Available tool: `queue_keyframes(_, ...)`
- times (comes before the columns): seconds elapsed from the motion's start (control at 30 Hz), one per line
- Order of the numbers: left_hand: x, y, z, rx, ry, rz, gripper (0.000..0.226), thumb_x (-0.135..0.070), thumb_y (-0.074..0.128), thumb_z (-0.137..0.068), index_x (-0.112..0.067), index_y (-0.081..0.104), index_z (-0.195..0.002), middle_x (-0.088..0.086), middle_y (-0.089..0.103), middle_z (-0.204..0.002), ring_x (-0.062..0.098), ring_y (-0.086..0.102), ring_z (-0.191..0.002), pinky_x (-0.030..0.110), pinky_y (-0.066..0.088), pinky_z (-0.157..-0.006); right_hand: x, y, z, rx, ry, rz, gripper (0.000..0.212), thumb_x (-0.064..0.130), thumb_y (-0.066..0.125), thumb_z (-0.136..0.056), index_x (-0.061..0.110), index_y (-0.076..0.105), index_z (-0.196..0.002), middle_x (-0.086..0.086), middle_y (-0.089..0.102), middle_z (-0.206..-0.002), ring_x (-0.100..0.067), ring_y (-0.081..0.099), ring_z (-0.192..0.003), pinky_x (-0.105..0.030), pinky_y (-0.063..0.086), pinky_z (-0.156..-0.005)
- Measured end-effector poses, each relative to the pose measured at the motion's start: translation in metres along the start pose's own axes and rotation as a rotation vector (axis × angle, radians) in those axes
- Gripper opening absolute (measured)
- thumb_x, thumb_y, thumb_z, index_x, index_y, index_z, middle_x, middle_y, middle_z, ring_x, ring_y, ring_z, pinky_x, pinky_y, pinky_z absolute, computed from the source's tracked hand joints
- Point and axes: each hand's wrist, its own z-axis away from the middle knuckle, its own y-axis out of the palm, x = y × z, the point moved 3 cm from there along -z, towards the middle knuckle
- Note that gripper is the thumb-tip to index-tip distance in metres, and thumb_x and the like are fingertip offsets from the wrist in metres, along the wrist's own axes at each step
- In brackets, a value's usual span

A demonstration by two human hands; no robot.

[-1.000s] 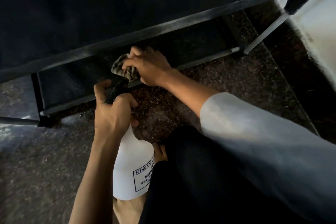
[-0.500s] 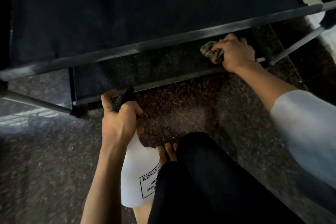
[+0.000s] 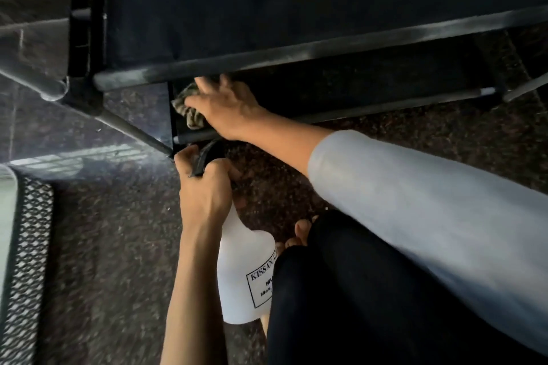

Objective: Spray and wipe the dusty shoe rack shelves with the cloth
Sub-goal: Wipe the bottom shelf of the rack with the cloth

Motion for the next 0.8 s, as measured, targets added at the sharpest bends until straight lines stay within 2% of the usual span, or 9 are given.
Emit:
queue_keyframes(0.1, 0.0, -0.005, 0.002, -0.007, -0.004, 0.005, 0.07, -0.026, 0.047, -0.057, -0.018, 0.043, -0.127, -0.003, 0.054, -0.087, 0.015, 0.053, -0.081, 0.052, 0.046, -0.089, -0.004, 0.002, -0.012, 0.097, 0.008, -0.054, 0.044, 0.022, 0.03, -0.099, 0.026, 0.037, -0.143, -0.01, 0.013, -0.158, -0.039, 0.027, -0.136, -0.042, 0.03, -0.107)
queue_keyframes(0.2, 0.001, -0.005, 0.003, 0.009, -0.012, 0.0, 0.065, -0.024, 0.048, -0.061, -0.02, 0.044, -0.125, -0.003, 0.055, -0.089, 0.014, 0.053, -0.083, 0.053, 0.048, -0.091, -0.008, 0.009, -0.014, 0.14, 0.095, -0.243, 0.05, 0.034, 0.026, -0.097, 0.026, 0.031, -0.147, -0.014, 0.022, -0.154, -0.039, 0.027, -0.136, -0.044, 0.024, -0.11)
queue_keyframes(0.3, 0.0, -0.002, 0.005, 0.01, -0.014, 0.001, 0.058, -0.017, 0.054, -0.067, -0.023, 0.044, -0.124, -0.002, 0.055, -0.09, 0.016, 0.054, -0.084, 0.055, 0.048, -0.091, -0.017, 0.004, 0.004, 0.087, 0.099, -0.228, 0.042, 0.024, 0.031, -0.099, 0.027, 0.044, -0.139, -0.004, 0.024, -0.153, -0.03, 0.021, -0.14, -0.046, 0.017, -0.111)
queue_keyframes(0.43, 0.0, -0.001, 0.004, -0.006, -0.001, -0.003, 0.055, -0.006, 0.054, -0.076, -0.02, 0.043, -0.128, -0.002, 0.055, -0.086, 0.014, 0.053, -0.08, 0.051, 0.048, -0.089, -0.06, -0.007, 0.033, 0.009, 0.163, -0.131, 0.039, 0.018, 0.041, -0.096, 0.034, 0.054, -0.129, 0.001, 0.035, -0.145, -0.028, 0.026, -0.137, -0.051, 0.023, -0.109)
queue_keyframes(0.5, -0.001, 0.002, 0.006, -0.02, -0.001, 0.006, 0.052, -0.004, 0.053, -0.077, -0.019, 0.044, -0.126, -0.001, 0.055, -0.081, 0.014, 0.053, -0.074, 0.046, 0.049, -0.082, -0.094, -0.007, 0.05, 0.01, 0.284, -0.146, 0.037, 0.021, 0.045, -0.095, 0.035, 0.056, -0.126, 0.003, 0.039, -0.143, -0.027, 0.029, -0.136, -0.051, 0.021, -0.107)
queue_keyframes(0.6, -0.001, 0.004, 0.005, -0.022, -0.017, 0.009, 0.046, -0.012, 0.054, -0.071, -0.016, 0.049, -0.117, 0.004, 0.057, -0.075, 0.022, 0.055, -0.067, 0.042, 0.045, -0.071, -0.156, -0.008, 0.085, -0.014, 0.598, -0.195, 0.032, 0.034, 0.051, -0.092, 0.037, 0.058, -0.123, 0.005, 0.042, -0.141, -0.027, 0.033, -0.132, -0.05, 0.021, -0.107)
queue_keyframes(0.67, 0.0, 0.005, 0.004, -0.014, -0.052, 0.002, 0.046, -0.021, 0.053, -0.06, -0.008, 0.059, -0.103, 0.009, 0.061, -0.076, 0.029, 0.056, -0.068, 0.044, 0.044, -0.067, -0.186, -0.008, 0.109, -0.008, 0.785, -0.234, 0.033, 0.036, 0.052, -0.092, 0.036, 0.057, -0.125, 0.0, 0.039, -0.141, -0.031, 0.032, -0.131, -0.051, 0.023, -0.106)
queue_keyframes(0.73, 0.001, 0.009, 0.005, -0.004, -0.086, -0.018, 0.026, -0.02, 0.053, -0.061, -0.006, 0.065, -0.079, 0.009, 0.061, -0.072, 0.027, 0.054, -0.067, 0.039, 0.041, -0.063, -0.192, -0.013, 0.122, 0.023, 0.904, -0.236, 0.038, 0.034, 0.049, -0.094, 0.03, 0.053, -0.131, -0.004, 0.034, -0.142, -0.034, 0.031, -0.131, -0.049, 0.029, -0.103)
queue_keyframes(0.8, -0.001, 0.016, 0.009, 0.013, -0.09, -0.044, 0.015, -0.02, 0.054, -0.064, -0.009, 0.063, -0.069, 0.007, 0.06, -0.07, 0.023, 0.056, -0.065, 0.036, 0.039, -0.062, -0.179, -0.016, 0.113, -0.033, 1.012, -0.207, 0.041, 0.032, 0.045, -0.096, 0.019, 0.049, -0.135, -0.009, 0.036, -0.141, -0.035, 0.035, -0.128, -0.046, 0.035, -0.1)
